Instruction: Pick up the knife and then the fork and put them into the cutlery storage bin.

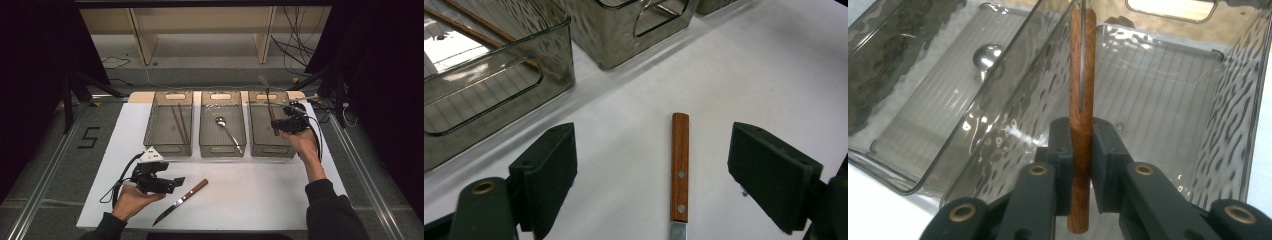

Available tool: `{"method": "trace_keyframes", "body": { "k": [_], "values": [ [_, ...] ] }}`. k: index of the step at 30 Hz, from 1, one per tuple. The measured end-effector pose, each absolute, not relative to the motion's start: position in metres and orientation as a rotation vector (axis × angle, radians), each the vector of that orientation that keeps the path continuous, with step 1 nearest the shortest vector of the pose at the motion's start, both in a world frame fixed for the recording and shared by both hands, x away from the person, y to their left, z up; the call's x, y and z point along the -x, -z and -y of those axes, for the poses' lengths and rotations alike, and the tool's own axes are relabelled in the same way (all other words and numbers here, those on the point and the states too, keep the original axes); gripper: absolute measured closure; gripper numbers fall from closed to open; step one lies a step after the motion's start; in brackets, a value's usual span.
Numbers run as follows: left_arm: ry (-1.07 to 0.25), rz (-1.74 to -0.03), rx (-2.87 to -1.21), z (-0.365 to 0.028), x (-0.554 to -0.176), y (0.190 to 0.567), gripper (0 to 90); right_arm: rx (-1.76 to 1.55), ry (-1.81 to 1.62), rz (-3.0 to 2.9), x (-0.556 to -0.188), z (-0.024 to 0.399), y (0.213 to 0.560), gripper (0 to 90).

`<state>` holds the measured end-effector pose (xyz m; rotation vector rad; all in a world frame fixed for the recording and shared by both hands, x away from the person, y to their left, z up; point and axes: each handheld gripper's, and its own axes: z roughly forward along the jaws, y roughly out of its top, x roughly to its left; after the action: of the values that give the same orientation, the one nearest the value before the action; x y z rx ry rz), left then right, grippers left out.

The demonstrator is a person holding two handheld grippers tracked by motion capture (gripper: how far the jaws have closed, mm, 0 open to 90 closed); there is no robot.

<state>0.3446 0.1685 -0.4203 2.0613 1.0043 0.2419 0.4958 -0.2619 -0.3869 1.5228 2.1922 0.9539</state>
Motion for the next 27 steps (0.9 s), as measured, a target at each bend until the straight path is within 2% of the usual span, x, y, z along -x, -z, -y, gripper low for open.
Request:
{"method": "trace_keyframes", "body": {
  "k": [27],
  "values": [
    [-0.23,-1.001,-2.074,-0.167,-0.343,0.424,18.9,-1.68,-0.809,-2.26,-0.508,0.252,0.414,81.0]
  ]
}}
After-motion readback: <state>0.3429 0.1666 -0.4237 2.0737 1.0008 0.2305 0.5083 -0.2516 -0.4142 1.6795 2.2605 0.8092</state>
